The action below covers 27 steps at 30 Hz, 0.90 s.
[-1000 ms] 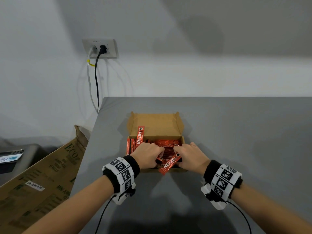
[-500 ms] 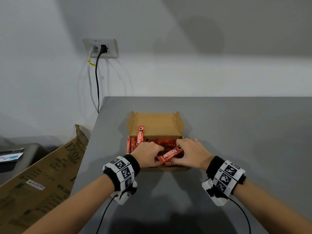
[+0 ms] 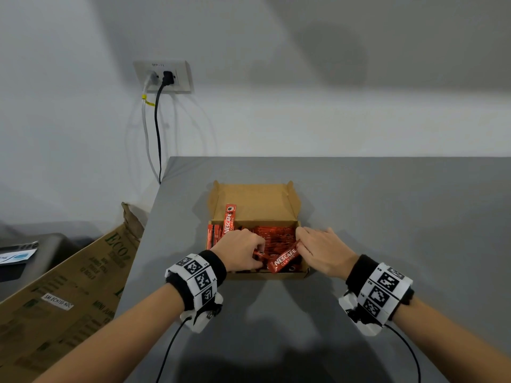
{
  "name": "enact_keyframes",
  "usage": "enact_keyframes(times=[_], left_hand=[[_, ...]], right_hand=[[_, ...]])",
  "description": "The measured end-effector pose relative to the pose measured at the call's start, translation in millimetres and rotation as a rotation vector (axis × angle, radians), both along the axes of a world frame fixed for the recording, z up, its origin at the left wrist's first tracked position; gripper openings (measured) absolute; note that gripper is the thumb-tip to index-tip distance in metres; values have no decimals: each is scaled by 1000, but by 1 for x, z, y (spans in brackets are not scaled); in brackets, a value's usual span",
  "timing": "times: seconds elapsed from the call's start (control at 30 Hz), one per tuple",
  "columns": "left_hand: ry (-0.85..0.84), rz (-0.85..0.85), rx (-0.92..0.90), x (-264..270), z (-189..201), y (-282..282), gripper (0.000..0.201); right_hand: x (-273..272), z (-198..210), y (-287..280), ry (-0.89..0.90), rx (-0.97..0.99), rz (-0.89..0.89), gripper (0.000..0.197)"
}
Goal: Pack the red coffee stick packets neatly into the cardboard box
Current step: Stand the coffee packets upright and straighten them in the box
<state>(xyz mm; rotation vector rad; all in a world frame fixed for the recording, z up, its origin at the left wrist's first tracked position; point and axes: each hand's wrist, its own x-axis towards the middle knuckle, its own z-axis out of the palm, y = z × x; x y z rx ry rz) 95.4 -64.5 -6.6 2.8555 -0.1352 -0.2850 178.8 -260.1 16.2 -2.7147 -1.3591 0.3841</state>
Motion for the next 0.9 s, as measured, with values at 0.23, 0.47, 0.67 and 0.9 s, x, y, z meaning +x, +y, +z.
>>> enact_keyframes(times=[0.23,0.47,0.67,0.9], left_hand=[[15,25,-73,-2,4,6,20],[34,17,-128,-2,3,4,17],[69,-82,-2,1,8,4,33],[62,-242,126,13,8,-6,29]], right_hand=[[3,0,-1,20,140,-3,12],[-8,-8,2,14,19,63,8],[12,6,-8,96,220,-36,12],[15,3,-16,69,347,-154,12]])
